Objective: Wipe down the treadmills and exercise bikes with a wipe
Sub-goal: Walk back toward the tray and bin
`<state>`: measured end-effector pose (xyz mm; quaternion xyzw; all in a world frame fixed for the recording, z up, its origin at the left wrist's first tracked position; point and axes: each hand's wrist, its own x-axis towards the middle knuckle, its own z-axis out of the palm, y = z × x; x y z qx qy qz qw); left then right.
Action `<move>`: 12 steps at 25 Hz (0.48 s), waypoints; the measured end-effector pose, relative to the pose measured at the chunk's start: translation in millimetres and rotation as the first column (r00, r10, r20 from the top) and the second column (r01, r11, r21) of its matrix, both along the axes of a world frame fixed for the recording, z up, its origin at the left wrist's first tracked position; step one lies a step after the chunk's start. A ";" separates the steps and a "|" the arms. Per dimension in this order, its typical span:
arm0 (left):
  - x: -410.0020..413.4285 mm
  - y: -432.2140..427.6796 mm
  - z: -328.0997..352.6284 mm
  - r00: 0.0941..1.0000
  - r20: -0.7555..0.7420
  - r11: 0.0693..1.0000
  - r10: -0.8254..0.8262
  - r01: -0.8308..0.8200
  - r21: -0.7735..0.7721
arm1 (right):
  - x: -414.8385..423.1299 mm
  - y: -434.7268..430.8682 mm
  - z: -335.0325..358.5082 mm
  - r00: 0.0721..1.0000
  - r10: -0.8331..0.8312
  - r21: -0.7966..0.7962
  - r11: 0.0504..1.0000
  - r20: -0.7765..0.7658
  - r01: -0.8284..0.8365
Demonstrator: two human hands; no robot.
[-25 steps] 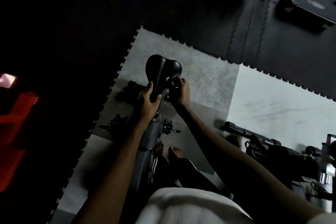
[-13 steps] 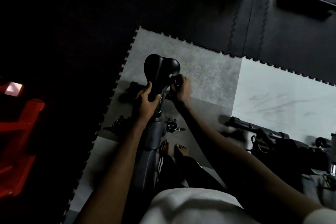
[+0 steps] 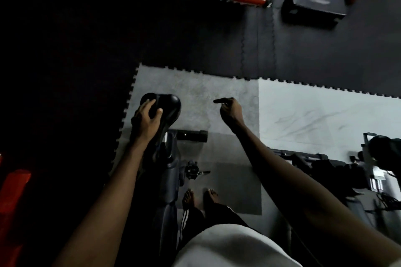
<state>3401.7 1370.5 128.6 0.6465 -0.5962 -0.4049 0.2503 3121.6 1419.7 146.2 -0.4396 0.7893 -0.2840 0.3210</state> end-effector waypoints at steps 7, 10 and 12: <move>-142.5 -83.2 87.4 0.913 -0.061 0.915 -0.403 0.401 -0.053 | -180.9 18.4 105.3 0.962 -0.271 -0.046 0.962 -0.027 0.269; -230.3 -107.8 124.6 0.850 -0.086 0.851 -0.520 0.507 -0.136 | -262.1 28.6 153.3 0.933 -0.354 -0.094 0.933 -0.058 0.348; -288.5 -118.5 154.3 0.826 -0.081 0.823 -0.557 0.537 -0.182 | -317.0 35.1 183.7 0.912 -0.397 -0.123 0.915 -0.103 0.384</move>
